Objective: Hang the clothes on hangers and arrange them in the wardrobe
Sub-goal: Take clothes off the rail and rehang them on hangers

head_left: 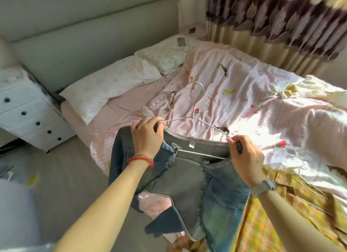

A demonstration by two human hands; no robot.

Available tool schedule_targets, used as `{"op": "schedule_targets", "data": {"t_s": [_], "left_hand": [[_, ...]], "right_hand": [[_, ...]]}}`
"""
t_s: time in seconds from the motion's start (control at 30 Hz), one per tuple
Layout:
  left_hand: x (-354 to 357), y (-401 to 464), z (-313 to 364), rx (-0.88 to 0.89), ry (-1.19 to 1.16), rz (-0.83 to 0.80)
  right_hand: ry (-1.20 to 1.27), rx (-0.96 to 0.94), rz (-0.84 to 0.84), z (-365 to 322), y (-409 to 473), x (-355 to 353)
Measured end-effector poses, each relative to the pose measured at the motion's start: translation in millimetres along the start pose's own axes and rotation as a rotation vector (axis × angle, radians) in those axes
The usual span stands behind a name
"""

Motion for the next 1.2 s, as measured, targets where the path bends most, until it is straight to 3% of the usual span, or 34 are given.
{"op": "schedule_targets", "data": {"t_s": [0.1, 0.2, 0.3, 0.37, 0.5, 0.7, 0.93, 1.2], "left_hand": [[72, 50, 19, 0.012, 0.030, -0.066], [138, 79, 30, 0.022, 0.079, -0.302], [185, 74, 35, 0.047, 0.105, -0.549], [201, 57, 34, 0.043, 0.101, -0.645], [204, 25, 17, 0.062, 0.223, -0.715], [144, -7, -25, 0.008, 0.311, -0.558], [-11, -99, -86, -0.212, 0.452, -0.245], [-236, -271, -130, -0.526, 0.738, 0.043]], "right_hand": [[-0.041, 0.133, 0.087, 43, 37, 13], [-0.162, 0.332, 0.063, 88, 64, 39], [-0.323, 0.612, -0.225, 128, 77, 69], [-0.313, 0.633, -0.408, 140, 80, 83], [-0.347, 0.415, -0.467, 127, 72, 104], [-0.226, 0.145, -0.558, 52, 34, 125], [-0.012, -0.257, -0.745, -92, -56, 140], [0.269, -0.798, -0.955, -279, -243, 120]]}}
Point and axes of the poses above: each hand's wrist, its own y-axis towards the middle knuckle, its own x-axis out of the palm, z = x × y, the point moved 1 cm from there along y, towards the middle knuckle, and after that the axes turned 13 degrees about x, right-handed, at the moved point
